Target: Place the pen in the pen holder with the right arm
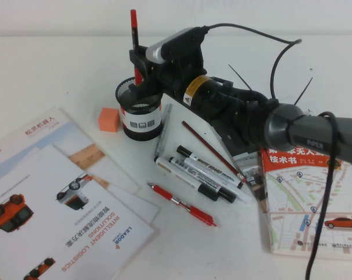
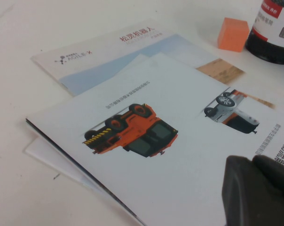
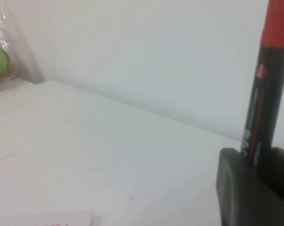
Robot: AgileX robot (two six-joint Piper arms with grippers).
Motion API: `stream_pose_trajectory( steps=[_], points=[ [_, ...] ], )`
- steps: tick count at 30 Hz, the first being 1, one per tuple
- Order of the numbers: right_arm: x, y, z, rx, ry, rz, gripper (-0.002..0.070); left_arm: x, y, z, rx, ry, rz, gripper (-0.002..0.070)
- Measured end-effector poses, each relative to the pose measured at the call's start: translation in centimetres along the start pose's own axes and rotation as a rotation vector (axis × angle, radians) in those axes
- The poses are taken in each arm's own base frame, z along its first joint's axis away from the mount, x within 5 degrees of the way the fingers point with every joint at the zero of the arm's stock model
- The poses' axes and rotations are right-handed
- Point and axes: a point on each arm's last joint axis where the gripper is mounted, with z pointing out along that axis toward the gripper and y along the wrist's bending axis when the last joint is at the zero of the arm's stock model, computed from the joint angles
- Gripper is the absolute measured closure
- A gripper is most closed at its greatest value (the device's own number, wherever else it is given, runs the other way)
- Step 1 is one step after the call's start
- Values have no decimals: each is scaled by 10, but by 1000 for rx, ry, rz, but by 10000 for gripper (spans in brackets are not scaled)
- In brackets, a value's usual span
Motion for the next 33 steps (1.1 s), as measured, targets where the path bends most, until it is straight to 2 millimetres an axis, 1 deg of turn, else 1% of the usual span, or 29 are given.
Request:
stream_pose_trajectory(
  steps=[2, 4, 9, 11, 12, 13, 14, 15, 16, 17, 18, 19, 21, 23, 24, 28, 30, 31, 33],
  points=[
    [6, -2, 2, 3, 10, 2, 589, 0, 0, 0, 0, 0, 0, 677],
    [11, -3, 2, 9, 28, 3, 549, 0, 0, 0, 0, 0, 0, 677],
    [12, -4, 2, 14, 43, 3, 384, 0, 0, 0, 0, 0, 0, 677],
    [12, -4, 2, 14, 45, 19, 351, 0, 0, 0, 0, 0, 0, 677],
    [9, -3, 2, 9, 41, 39, 349, 0, 0, 0, 0, 0, 0, 677],
    [6, -2, 1, 2, 40, 68, 356, 0, 0, 0, 0, 0, 0, 677],
    [1, 0, 0, -12, 36, 92, 379, 0, 0, 0, 0, 0, 0, 678],
    [-9, 2, -2, -30, 29, 111, 420, 0, 0, 0, 0, 0, 0, 677],
    [-14, 4, -3, -51, 30, 116, 465, 0, 0, 0, 0, 0, 0, 677],
    [-26, 7, -6, -69, 22, 128, 534, 0, 0, 0, 0, 0, 0, 677],
    [-38, 11, -9, -84, 12, 140, 589, 0, 0, 0, 0, 0, 0, 678],
    [-51, 15, -13, -90, -4, 150, 624, 0, 0, 0, 0, 0, 0, 678],
    [-73, 23, -25, -92, -29, 160, 666, 0, 0, 0, 0, 0, 0, 677],
    [-85, 32, -38, -85, -41, 135, 681, 0, 0, 0, 0, 0, 0, 677],
    [-88, 35, -47, -75, -38, 115, 686, 0, 0, 0, 0, 0, 0, 677],
    [-79, 40, -87, -22, 26, 53, 693, 0, 0, 0, 0, 0, 0, 678],
    [-73, 41, -113, 5, 68, 17, 694, 0, 0, 0, 0, 0, 0, 677],
    [-75, 42, -125, 10, 73, 4, 694, 0, 0, 0, 0, 0, 0, 677],
    [-71, 45, -152, 17, 101, -11, 695, 0, 0, 0, 0, 0, 0, 677]
  ],
)
